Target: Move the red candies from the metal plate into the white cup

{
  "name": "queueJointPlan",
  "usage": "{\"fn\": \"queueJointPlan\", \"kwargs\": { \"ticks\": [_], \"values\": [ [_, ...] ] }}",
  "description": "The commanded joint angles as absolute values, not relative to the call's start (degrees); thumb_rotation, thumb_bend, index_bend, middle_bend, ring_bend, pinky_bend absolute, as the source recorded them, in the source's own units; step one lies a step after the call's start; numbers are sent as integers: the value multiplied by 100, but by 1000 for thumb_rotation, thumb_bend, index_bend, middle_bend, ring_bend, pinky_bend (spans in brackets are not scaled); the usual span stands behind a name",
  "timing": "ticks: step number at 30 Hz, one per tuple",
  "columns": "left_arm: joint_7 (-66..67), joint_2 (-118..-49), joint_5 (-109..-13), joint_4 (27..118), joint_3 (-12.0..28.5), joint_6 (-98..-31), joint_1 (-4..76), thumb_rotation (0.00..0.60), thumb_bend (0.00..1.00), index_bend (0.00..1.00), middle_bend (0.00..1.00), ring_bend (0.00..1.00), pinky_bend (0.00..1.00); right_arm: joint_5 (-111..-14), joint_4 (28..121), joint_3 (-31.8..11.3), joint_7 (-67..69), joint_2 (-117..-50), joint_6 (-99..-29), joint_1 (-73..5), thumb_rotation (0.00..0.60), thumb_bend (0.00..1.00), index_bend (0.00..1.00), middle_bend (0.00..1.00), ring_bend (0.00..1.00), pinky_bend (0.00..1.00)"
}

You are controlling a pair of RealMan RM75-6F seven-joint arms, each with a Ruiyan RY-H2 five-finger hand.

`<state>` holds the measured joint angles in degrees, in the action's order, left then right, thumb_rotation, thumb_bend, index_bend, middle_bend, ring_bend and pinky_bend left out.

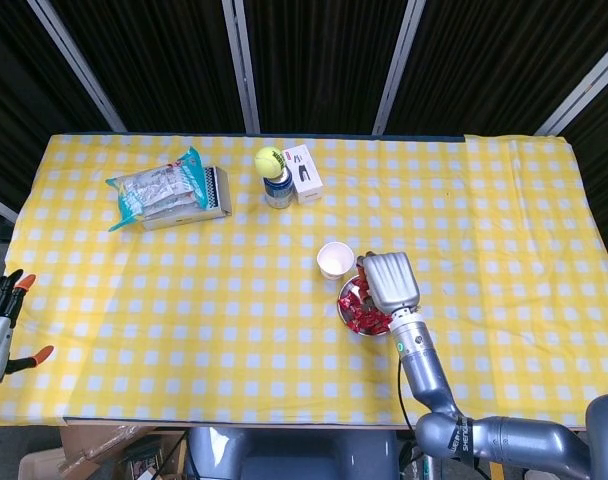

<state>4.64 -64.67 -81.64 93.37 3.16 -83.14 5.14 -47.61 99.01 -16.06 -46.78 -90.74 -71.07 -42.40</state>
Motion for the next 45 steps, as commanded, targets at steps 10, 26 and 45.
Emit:
{"fn": "queueJointPlan", "kwargs": {
  "ticks": [10, 26, 45],
  "values": [
    [448, -6439, -8077, 9383, 329, -8209, 549, 600, 39, 0, 0, 0, 0, -4197, 9682, -2125, -4864, -9160, -6847, -4848, 600, 505, 693, 530, 716, 851],
    [361, -6350, -7892, 9488, 339, -8005, 592, 600, 39, 0, 0, 0, 0, -3726, 8472, -2204, -4741, -9668, -6309, -5473, 600, 505, 660, 530, 716, 851],
    [349, -6299, -7859, 9560, 323, -7953, 609, 600, 39, 0, 0, 0, 0, -3763, 8419, -2030, -4549, -9668, -6405, -5523, 600, 452, 507, 420, 716, 851]
  ]
}}
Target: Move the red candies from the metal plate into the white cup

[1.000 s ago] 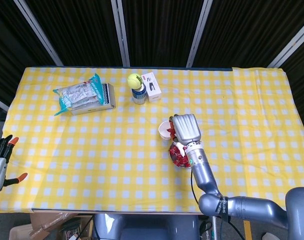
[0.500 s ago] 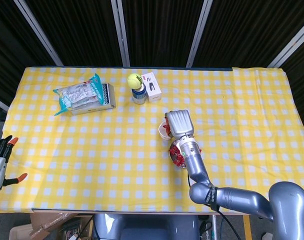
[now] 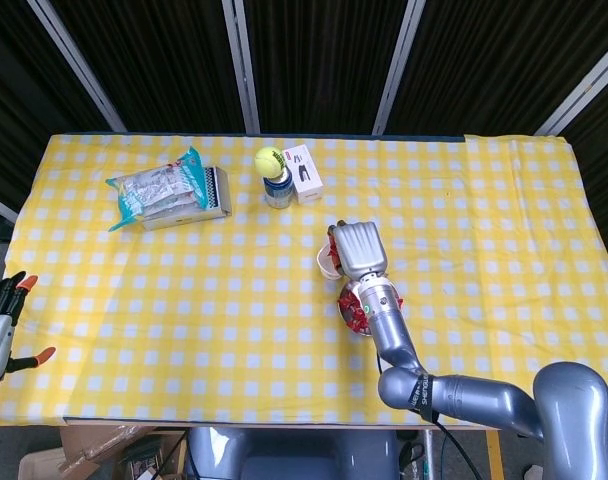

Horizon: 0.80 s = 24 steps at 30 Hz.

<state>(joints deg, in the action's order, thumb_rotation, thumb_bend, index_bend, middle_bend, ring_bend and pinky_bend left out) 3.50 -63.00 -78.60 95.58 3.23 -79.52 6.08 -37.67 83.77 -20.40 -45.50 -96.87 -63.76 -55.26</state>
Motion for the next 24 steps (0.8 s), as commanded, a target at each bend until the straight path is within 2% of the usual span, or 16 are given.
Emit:
{"fn": "queueJointPlan", "kwargs": {
  "ticks": [1, 6, 16, 21, 24],
  "values": [
    [350, -6298, -7861, 9560, 323, -7957, 608, 600, 39, 0, 0, 0, 0, -3767, 8449, -2015, -4555, -9656, -6423, -5520, 600, 447, 492, 415, 716, 851],
    [354, -6299, -7878, 9559, 316, -7967, 608, 600, 38, 0, 0, 0, 0, -3739, 8586, -1957, -4589, -9615, -6500, -5502, 600, 415, 450, 401, 716, 851],
    [360, -6299, -7872, 9563, 316, -7979, 605, 600, 39, 0, 0, 0, 0, -3742, 8669, -1875, -4537, -9597, -6604, -5457, 600, 415, 415, 363, 716, 851],
    [356, -6301, -7864, 9562, 320, -7985, 604, 600, 38, 0, 0, 0, 0, -3945, 9009, -1858, -4493, -9410, -6800, -5378, 600, 408, 388, 352, 716, 851],
    [359, -6303, -7877, 9561, 318, -7996, 603, 600, 39, 0, 0, 0, 0, -4094, 9398, -1785, -4544, -9190, -7014, -5262, 600, 370, 388, 348, 716, 851]
  ]
}}
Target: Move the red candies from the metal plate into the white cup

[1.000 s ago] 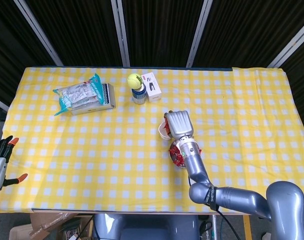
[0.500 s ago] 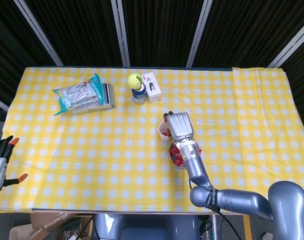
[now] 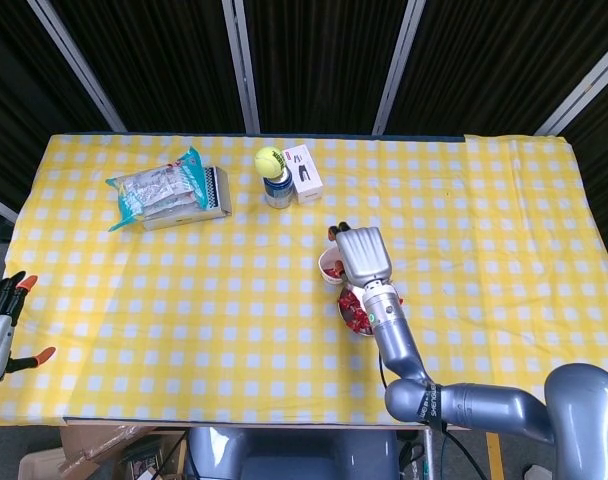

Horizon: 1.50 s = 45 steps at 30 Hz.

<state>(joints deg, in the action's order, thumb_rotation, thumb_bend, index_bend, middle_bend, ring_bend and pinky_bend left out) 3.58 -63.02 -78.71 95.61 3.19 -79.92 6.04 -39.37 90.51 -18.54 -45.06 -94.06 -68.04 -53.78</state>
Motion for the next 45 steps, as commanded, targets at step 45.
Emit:
{"fn": "queueJointPlan", "kwargs": {
  "ticks": [45],
  "values": [
    [559, -6416, -8075, 9487, 288, -8245, 538, 600, 39, 0, 0, 0, 0, -3954, 10234, -356, -4894, -8770, -7354, -4061, 600, 229, 296, 259, 716, 851]
  ]
}}
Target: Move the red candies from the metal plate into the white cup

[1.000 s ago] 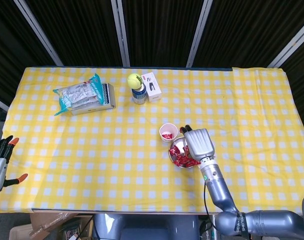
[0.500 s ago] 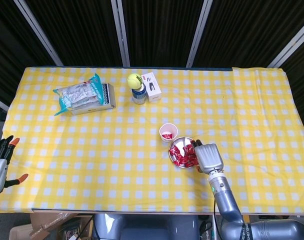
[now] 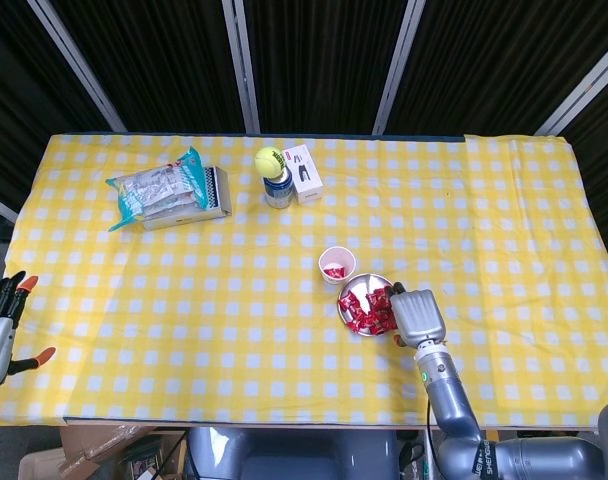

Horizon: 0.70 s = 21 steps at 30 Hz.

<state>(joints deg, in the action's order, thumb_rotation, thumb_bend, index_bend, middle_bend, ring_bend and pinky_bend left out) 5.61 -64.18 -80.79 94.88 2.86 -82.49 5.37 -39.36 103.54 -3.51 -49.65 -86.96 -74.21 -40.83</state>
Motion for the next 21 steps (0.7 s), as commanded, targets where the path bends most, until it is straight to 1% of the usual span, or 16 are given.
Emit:
{"fn": "queueJointPlan", "kwargs": {
  "ticks": [1, 5, 12, 14, 18, 21],
  "values": [
    [557, -6414, -8070, 9488, 288, -8240, 538, 600, 39, 0, 0, 0, 0, -3966, 10176, -359, -4871, -8795, -7330, -4056, 600, 228, 308, 268, 716, 851],
    [551, -6410, -8064, 9487, 290, -8231, 541, 600, 39, 0, 0, 0, 0, -4012, 10024, -392, -4741, -8868, -7272, -4026, 600, 228, 367, 324, 722, 861],
    [551, -6409, -8063, 9492, 294, -8233, 541, 600, 39, 0, 0, 0, 0, -4321, 9751, -412, -4413, -9021, -7176, -3945, 600, 232, 511, 459, 726, 863],
    [549, -6409, -8065, 9491, 294, -8234, 541, 600, 39, 0, 0, 0, 0, -4380, 9682, -419, -4347, -9055, -7158, -3923, 600, 260, 550, 480, 726, 863],
    [543, -6408, -8059, 9488, 296, -8231, 541, 600, 39, 0, 0, 0, 0, -4517, 9557, -437, -4191, -9111, -7117, -3870, 600, 369, 640, 529, 733, 872],
    [541, -6407, -8056, 9489, 297, -8232, 539, 600, 39, 0, 0, 0, 0, -4628, 9492, -442, -4093, -9136, -7103, -3836, 600, 415, 671, 554, 751, 896]
  ]
}}
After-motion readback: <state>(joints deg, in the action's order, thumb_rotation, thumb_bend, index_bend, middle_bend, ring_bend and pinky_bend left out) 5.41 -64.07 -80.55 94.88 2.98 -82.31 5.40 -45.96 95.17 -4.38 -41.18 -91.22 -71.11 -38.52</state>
